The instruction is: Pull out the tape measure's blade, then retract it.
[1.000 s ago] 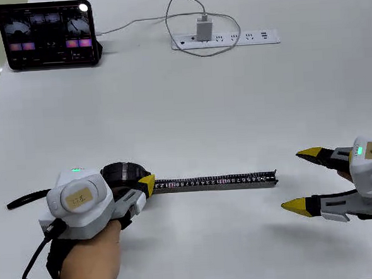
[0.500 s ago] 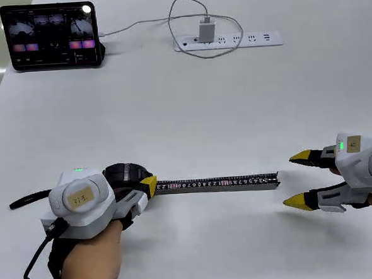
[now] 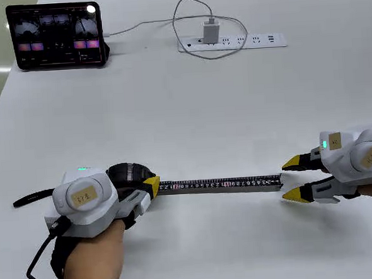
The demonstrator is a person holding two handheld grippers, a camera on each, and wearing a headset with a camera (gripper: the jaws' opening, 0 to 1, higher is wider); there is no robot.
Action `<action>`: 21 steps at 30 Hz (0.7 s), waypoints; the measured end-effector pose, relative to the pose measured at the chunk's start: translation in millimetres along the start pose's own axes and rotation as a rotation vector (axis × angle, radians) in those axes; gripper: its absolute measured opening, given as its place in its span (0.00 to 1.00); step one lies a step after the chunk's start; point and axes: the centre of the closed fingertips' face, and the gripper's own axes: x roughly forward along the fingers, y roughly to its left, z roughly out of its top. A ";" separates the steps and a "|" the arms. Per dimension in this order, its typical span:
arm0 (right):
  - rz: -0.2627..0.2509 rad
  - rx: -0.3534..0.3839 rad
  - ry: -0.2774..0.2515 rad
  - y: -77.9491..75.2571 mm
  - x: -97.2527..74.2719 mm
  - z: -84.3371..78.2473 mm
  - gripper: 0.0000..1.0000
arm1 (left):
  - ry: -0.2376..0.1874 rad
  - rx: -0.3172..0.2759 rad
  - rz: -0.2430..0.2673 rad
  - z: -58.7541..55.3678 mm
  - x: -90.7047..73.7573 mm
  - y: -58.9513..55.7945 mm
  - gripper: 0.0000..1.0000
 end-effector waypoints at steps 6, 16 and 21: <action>0.030 -0.045 0.023 -1.6 6.4 3.1 0.25 | 0.002 -0.001 -0.002 -0.2 0.1 0.1 0.59; 0.080 -0.099 0.081 2.9 10.5 3.4 0.18 | 0.002 -0.001 -0.002 -0.2 0.4 0.0 0.59; 0.088 -0.118 0.099 2.5 12.2 2.6 0.14 | 0.002 0.000 -0.002 -0.2 0.5 0.1 0.58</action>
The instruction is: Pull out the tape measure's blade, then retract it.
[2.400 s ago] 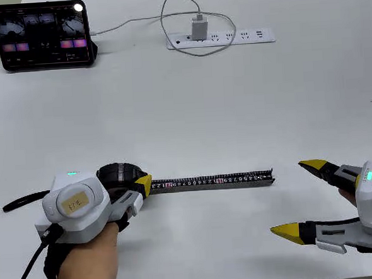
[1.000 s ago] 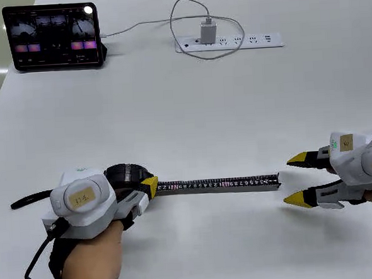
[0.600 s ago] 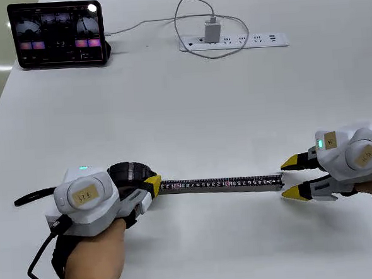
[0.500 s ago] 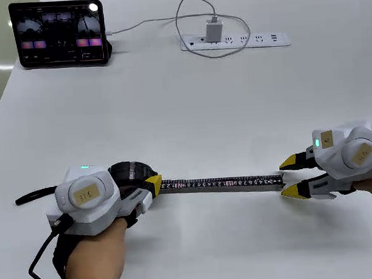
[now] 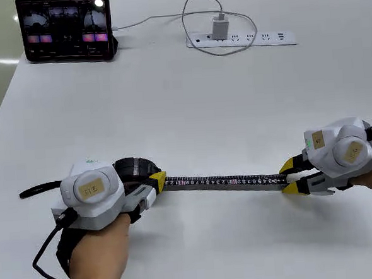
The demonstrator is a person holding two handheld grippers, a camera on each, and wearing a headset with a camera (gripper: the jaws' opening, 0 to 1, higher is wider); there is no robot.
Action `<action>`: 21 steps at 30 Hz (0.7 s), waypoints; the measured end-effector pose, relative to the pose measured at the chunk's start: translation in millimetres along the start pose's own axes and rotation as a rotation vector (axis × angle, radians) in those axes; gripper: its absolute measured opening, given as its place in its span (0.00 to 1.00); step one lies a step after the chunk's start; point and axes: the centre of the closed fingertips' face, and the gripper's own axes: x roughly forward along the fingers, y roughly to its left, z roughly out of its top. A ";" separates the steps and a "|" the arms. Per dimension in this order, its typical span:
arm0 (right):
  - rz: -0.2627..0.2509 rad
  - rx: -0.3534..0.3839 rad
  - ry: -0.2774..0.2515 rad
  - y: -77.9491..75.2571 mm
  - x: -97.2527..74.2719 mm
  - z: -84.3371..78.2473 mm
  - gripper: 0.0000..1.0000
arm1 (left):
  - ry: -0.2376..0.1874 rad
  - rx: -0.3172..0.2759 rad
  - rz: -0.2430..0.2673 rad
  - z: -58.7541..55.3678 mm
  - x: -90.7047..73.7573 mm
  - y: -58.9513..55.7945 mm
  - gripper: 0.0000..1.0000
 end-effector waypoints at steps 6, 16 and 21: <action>0.002 -0.031 0.022 -0.1 -0.8 -0.3 0.12 | 0.006 -0.002 0.001 0.1 0.2 0.0 0.58; 0.003 -0.027 0.039 -0.7 -1.1 -1.0 0.12 | 0.022 0.002 0.006 -0.5 0.5 0.1 0.57; 0.004 -0.009 0.039 -1.4 -0.9 -0.3 0.11 | 0.043 -0.005 0.014 -0.7 1.8 1.5 0.56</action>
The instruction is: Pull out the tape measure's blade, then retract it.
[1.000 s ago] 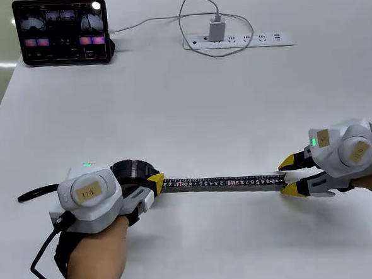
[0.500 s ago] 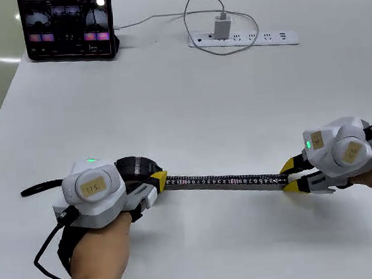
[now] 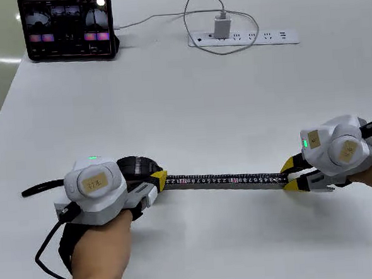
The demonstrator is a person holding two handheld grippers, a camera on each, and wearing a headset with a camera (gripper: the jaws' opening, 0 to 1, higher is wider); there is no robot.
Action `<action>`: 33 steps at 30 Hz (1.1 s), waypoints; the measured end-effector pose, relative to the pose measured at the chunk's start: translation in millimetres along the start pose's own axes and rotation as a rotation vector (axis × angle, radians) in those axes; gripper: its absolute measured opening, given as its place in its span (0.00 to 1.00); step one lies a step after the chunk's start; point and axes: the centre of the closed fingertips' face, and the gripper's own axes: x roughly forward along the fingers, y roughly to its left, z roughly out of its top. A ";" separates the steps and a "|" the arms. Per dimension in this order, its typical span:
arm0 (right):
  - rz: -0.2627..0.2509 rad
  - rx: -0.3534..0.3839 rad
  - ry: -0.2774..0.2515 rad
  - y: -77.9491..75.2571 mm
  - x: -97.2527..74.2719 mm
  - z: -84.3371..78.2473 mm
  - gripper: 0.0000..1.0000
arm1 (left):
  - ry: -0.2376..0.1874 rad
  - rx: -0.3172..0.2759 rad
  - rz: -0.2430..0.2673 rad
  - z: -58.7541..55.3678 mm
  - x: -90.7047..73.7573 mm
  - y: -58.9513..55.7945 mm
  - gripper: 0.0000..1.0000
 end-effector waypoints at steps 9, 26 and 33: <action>0.004 -0.010 0.002 0.5 0.8 1.2 0.11 | -0.008 -0.002 -0.010 0.0 0.0 -1.1 0.56; 0.028 -0.034 -0.038 -1.9 15.6 30.3 0.11 | -0.021 -0.012 -0.021 -0.4 -0.7 -0.3 0.56; 0.034 -0.038 -0.039 -2.8 19.3 36.4 0.10 | -0.023 -0.016 -0.023 -0.7 -1.3 0.3 0.56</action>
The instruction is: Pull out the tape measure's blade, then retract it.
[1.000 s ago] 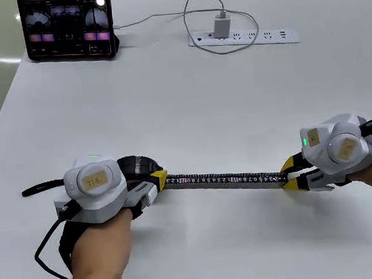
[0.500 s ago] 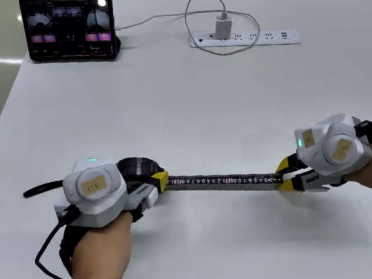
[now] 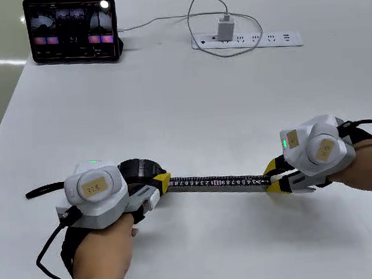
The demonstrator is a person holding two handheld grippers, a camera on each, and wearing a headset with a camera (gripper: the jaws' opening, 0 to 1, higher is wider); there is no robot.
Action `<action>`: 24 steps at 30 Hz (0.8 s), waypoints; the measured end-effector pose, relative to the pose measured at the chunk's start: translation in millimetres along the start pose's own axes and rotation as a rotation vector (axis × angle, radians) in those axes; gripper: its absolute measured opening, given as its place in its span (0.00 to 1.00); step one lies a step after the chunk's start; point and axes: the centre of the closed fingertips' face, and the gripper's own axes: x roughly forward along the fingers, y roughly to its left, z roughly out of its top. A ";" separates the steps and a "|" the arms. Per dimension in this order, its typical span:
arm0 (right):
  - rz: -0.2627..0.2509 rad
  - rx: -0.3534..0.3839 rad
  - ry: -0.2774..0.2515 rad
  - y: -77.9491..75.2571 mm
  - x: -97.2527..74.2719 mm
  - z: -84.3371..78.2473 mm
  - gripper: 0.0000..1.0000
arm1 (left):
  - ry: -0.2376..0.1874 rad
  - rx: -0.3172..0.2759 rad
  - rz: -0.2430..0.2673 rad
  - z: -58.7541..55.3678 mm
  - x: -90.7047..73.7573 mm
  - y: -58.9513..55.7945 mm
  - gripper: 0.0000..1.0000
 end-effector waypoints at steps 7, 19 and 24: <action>0.006 0.002 -0.005 -1.2 3.1 7.5 0.10 | 0.000 -0.004 -0.002 -0.5 -0.1 0.1 0.56; 0.021 -0.009 -0.011 -3.3 9.4 20.9 0.10 | -0.001 -0.016 -0.007 -0.3 -0.1 0.5 0.56; 0.023 -0.014 -0.011 -4.9 11.1 27.0 0.10 | -0.002 -0.019 -0.008 -0.1 -0.3 0.1 0.56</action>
